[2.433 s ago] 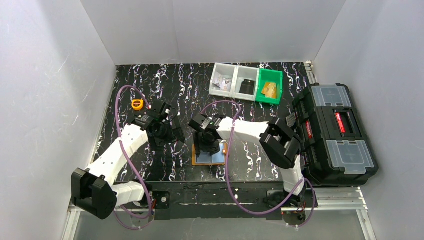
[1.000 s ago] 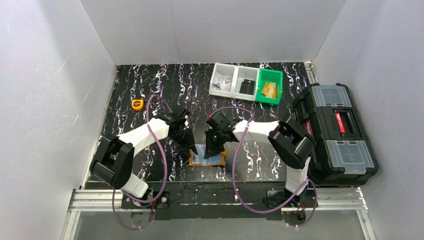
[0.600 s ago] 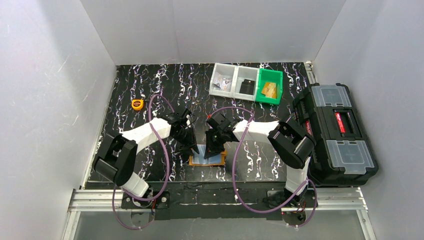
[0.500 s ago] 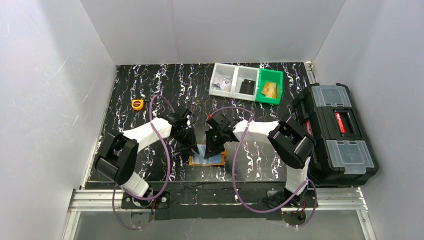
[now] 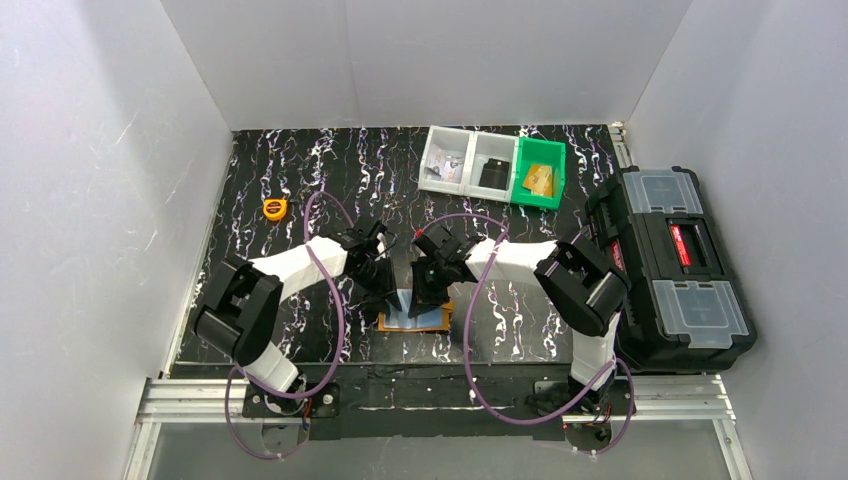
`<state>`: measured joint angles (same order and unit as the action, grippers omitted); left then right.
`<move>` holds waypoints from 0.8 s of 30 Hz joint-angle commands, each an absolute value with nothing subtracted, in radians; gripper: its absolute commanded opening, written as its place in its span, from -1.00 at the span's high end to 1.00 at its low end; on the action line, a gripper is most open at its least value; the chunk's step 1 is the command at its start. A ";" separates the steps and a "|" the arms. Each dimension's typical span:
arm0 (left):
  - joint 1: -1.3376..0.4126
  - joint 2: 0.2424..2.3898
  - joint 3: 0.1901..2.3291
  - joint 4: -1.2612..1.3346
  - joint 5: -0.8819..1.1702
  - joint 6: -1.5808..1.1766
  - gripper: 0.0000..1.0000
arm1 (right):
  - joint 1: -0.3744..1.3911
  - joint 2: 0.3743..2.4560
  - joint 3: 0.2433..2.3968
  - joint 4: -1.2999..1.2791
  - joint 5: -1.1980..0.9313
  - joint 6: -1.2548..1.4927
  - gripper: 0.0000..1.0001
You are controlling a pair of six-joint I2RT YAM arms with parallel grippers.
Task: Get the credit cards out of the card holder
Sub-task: Remove the credit card from the card holder.
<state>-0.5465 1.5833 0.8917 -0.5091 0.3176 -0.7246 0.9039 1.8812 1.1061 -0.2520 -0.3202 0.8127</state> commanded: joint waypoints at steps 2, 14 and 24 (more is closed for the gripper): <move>-0.565 1.612 0.870 -0.496 0.323 -0.719 0.39 | 0.916 1.946 1.103 -0.316 -0.278 0.795 0.89; -0.568 1.598 0.875 -0.491 0.308 -0.743 1.00 | 0.914 1.911 1.151 -0.372 -0.258 0.765 0.82; -0.568 1.549 0.869 -0.537 0.249 -0.762 1.00 | 0.905 1.805 1.276 -0.504 -0.222 0.707 0.39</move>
